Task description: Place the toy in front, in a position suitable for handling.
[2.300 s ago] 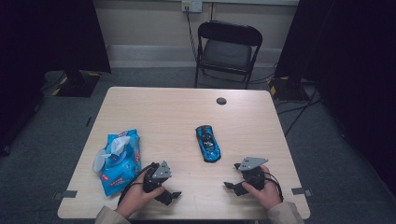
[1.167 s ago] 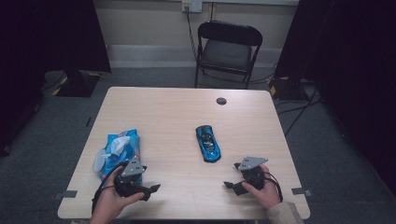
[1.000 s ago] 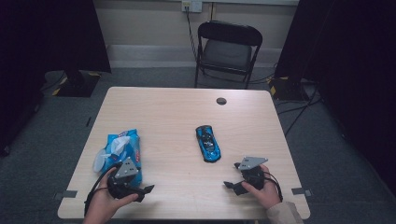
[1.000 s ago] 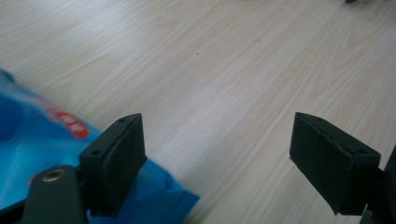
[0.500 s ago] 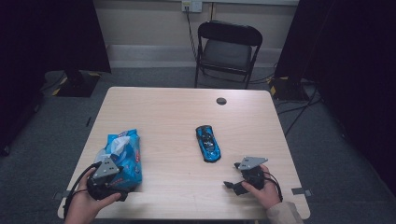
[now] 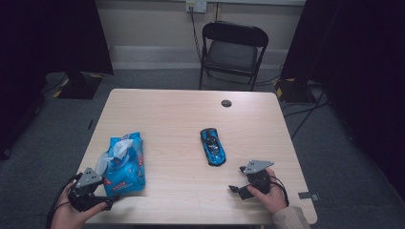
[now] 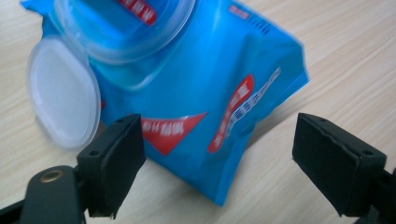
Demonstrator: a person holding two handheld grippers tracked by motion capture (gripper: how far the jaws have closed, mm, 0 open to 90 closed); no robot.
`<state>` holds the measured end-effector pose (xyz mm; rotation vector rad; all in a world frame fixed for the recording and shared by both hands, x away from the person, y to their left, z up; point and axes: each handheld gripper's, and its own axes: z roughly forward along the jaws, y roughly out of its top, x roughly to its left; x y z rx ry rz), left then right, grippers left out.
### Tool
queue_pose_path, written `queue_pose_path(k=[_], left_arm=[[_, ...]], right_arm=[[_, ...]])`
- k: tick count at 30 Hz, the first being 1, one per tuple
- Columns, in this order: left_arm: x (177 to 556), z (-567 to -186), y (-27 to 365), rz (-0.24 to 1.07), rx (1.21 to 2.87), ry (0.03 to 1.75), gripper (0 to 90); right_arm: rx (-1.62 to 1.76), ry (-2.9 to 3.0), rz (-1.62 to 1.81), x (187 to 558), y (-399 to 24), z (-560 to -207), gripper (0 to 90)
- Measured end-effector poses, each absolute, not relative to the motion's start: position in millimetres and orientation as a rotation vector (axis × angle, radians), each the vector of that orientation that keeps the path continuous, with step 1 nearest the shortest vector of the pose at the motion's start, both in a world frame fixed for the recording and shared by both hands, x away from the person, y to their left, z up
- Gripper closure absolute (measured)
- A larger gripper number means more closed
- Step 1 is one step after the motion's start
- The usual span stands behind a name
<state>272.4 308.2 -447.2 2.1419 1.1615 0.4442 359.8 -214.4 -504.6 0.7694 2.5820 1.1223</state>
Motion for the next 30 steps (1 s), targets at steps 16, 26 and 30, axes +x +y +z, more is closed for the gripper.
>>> queue_pose_path(k=[16,26,30], left_arm=[[272.4,-464.1,315.6,0.460,2.113,1.248,17.7],[298.0,-470.2,309.7,0.489,2.146,1.169,25.5],[307.9,-467.5,307.6,0.485,2.132,1.122,30.1]], right_arm=[[0.770,2.581,1.122,359.7,-214.3,-504.6,12.6],[0.771,2.580,1.122,359.6,-214.3,-504.6,12.6],[0.771,2.580,1.121,359.6,-214.3,-504.6,12.7]])
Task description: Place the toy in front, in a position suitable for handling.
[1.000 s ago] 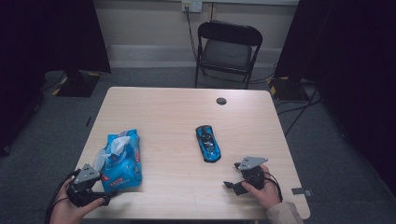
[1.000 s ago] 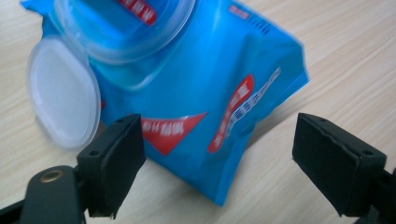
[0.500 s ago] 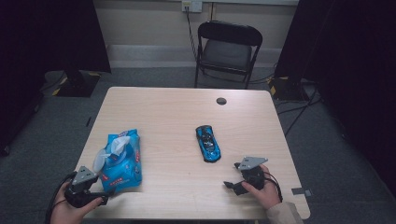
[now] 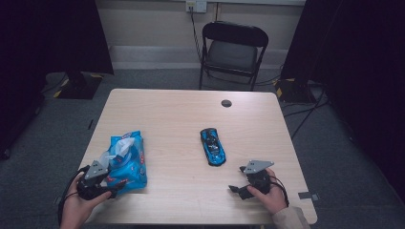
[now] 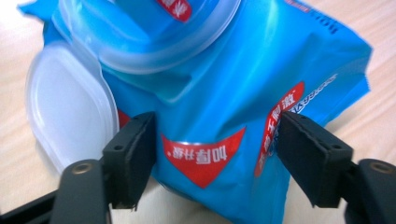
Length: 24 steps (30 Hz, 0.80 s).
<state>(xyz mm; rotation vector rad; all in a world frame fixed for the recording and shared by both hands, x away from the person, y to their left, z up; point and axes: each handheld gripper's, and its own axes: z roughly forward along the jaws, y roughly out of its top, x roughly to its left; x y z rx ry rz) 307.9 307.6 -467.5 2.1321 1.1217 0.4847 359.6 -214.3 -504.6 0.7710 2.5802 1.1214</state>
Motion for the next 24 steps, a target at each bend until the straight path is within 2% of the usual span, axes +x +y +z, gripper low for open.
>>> queue_pose_path(k=[6,14,16,19,24], left_arm=[[324.2,-466.2,299.5,0.492,2.115,1.081,35.0],[345.2,-465.7,286.9,0.500,2.097,1.131,34.9],[344.6,-466.1,283.8,0.516,2.088,1.142,31.3],[341.8,-468.1,279.7,0.534,2.110,1.155,19.9],[340.4,-474.7,280.3,0.532,2.105,1.180,15.8]], right_arm=[[0.771,2.580,1.122,359.6,-214.3,-504.6,12.7],[0.773,2.579,1.121,359.5,-214.3,-504.6,12.7],[0.775,2.577,1.120,359.2,-214.3,-504.6,12.7],[0.774,2.576,1.120,359.2,-214.4,-504.6,12.7],[0.775,2.576,1.120,359.1,-214.4,-504.6,12.7]])
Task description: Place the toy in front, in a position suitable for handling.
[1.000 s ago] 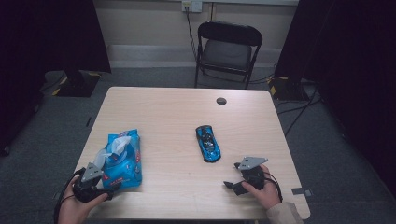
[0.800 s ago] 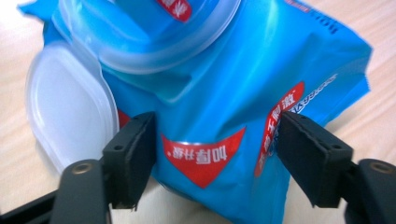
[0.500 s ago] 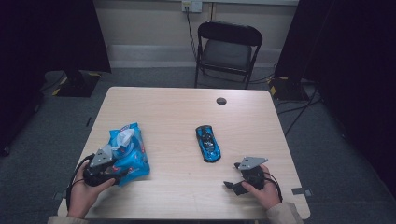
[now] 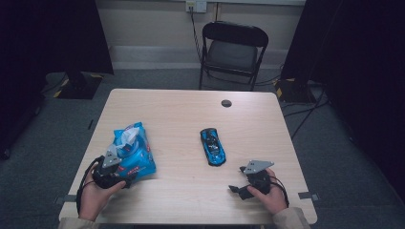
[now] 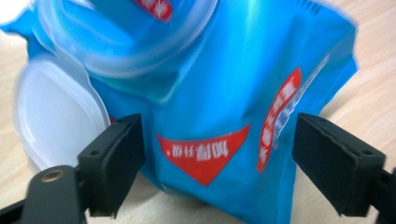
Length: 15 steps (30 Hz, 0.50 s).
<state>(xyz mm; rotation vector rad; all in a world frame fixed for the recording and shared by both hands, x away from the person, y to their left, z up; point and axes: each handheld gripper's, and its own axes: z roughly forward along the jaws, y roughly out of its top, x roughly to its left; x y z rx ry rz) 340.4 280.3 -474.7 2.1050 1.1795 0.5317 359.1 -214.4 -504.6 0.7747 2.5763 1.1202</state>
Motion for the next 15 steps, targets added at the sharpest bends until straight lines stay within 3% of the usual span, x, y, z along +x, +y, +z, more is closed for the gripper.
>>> queue_pose_path(k=[15], left_arm=[[362.0,-478.7,283.0,0.546,2.079,1.117,15.5]], right_arm=[[0.776,2.575,1.119,358.8,-214.4,-504.6,12.7]])
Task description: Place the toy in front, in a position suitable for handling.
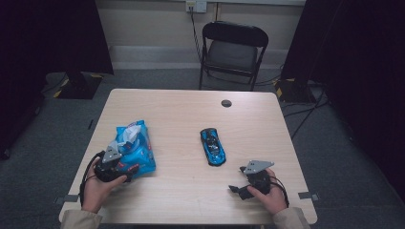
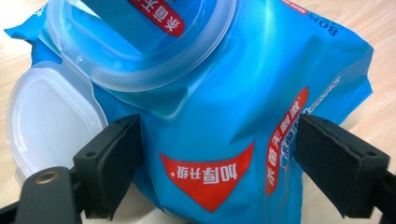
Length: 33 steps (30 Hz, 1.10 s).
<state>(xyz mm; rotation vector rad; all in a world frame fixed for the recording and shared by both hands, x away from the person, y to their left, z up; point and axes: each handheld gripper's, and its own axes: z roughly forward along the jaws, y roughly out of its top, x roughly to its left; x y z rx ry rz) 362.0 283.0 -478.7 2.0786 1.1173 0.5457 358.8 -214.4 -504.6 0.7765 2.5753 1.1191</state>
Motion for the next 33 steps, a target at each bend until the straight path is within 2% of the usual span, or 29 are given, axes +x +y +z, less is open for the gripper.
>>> queue_pose_path(k=[12,19,23,29,31,33], left_arm=[[396.3,-481.4,265.5,0.579,2.119,0.999,19.5],[405.9,-481.6,258.4,0.573,2.107,1.007,19.5],[395.9,-478.2,260.6,0.573,2.083,1.013,20.8],[365.4,-471.8,264.2,0.553,2.087,1.002,14.8],[355.7,-471.9,263.7,0.497,2.081,0.994,17.6],[344.4,-473.5,261.1,0.469,2.068,0.991,15.6]], right_arm=[[0.778,2.575,1.119,358.7,-214.4,-504.6,12.7],[0.779,2.575,1.119,358.8,-214.4,-504.6,12.7],[0.779,2.575,1.119,358.8,-214.5,-504.6,12.7],[0.780,2.575,1.119,358.8,-214.4,-504.6,12.7],[0.780,2.575,1.119,358.8,-214.4,-504.6,12.7],[0.780,2.575,1.118,358.8,-214.4,-504.6,12.7]])
